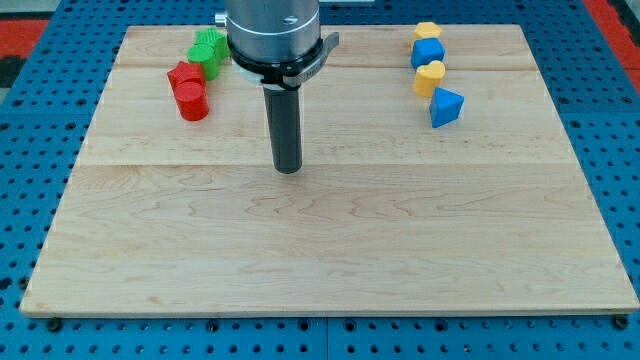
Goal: Move the yellow hexagon close to the yellow heart
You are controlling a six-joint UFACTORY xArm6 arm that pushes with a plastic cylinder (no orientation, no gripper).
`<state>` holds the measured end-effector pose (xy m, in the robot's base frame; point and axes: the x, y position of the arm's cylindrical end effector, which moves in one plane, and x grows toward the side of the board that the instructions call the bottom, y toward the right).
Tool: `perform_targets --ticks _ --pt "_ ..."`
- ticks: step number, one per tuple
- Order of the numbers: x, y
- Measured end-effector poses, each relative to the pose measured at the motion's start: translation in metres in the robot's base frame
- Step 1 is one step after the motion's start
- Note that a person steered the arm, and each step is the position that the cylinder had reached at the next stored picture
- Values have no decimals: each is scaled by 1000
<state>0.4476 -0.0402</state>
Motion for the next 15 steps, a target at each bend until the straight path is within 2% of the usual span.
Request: perform_targets --ticks 2,3,4,6,8,9,11,15 --pt "0 12" --pt "0 43" --pt "0 125" --pt "-35 209" --pt "-40 85" --pt "-52 48" --pt "-82 47" --pt "-83 46"
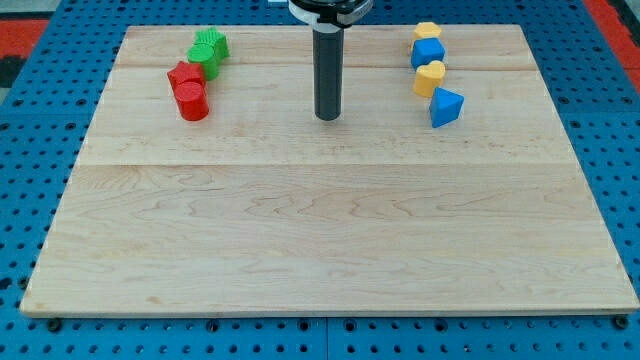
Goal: Move the yellow hexagon close to the yellow heart
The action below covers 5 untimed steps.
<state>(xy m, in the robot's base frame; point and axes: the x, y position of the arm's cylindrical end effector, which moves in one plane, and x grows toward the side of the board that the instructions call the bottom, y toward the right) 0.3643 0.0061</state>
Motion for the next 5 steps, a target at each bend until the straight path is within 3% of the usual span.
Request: perform_targets --ticks 5 --pt "0 -2"
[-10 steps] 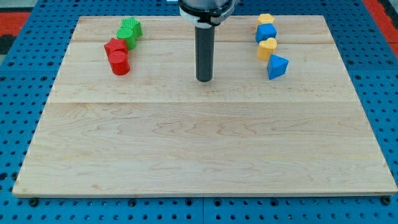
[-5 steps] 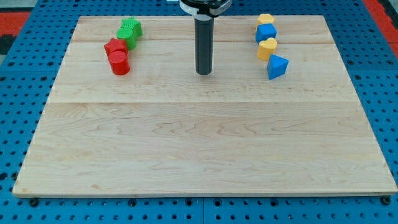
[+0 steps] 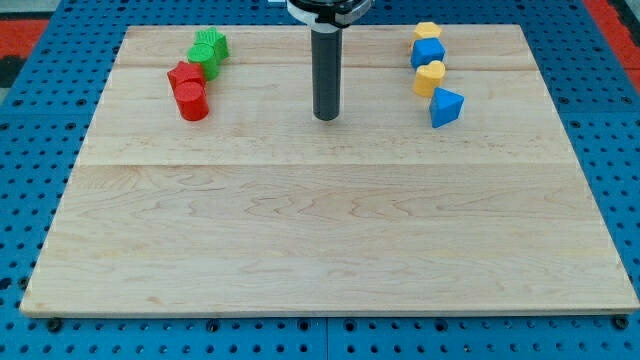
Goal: Move the yellow hexagon close to the yellow heart
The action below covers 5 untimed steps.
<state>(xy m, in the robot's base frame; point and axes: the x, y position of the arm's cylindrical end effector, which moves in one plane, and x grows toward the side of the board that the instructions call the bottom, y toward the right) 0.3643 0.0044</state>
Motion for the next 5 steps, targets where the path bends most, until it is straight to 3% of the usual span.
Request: perform_targets --ticks 1,3,4,5 --pt "3 1" --pt "103 57" --pt "95 155" --pt "23 248"
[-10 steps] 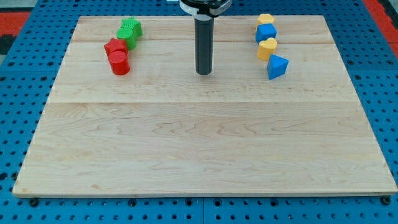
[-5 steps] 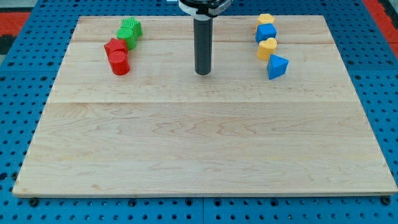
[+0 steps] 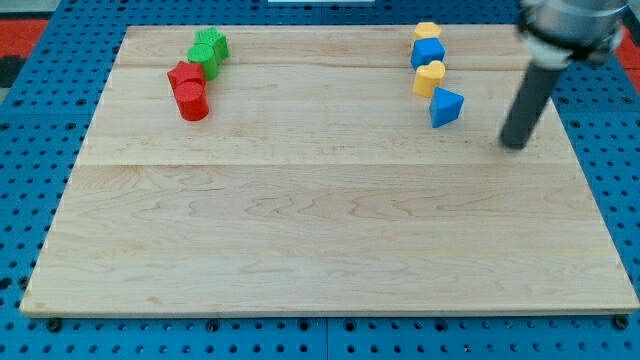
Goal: Move the yellow hexagon close to the yellow heart
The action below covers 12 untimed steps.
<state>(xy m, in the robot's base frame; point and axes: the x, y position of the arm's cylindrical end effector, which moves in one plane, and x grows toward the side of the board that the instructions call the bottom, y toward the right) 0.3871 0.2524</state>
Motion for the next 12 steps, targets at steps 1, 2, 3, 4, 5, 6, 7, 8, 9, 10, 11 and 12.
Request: perform_targets --ticks 1,2,3,4,5,6,7,8,9,10,11,12 --pt "-74 3" --pt "-104 -2" --pt "-112 -36" --pt "-116 -91" --pt "-117 -129" --pt "-124 -92" --pt "-149 -25" --pt "-194 -48" --pt "-195 -113" --pt "-180 -106" --pt "-159 -103" --pt "-173 -86"
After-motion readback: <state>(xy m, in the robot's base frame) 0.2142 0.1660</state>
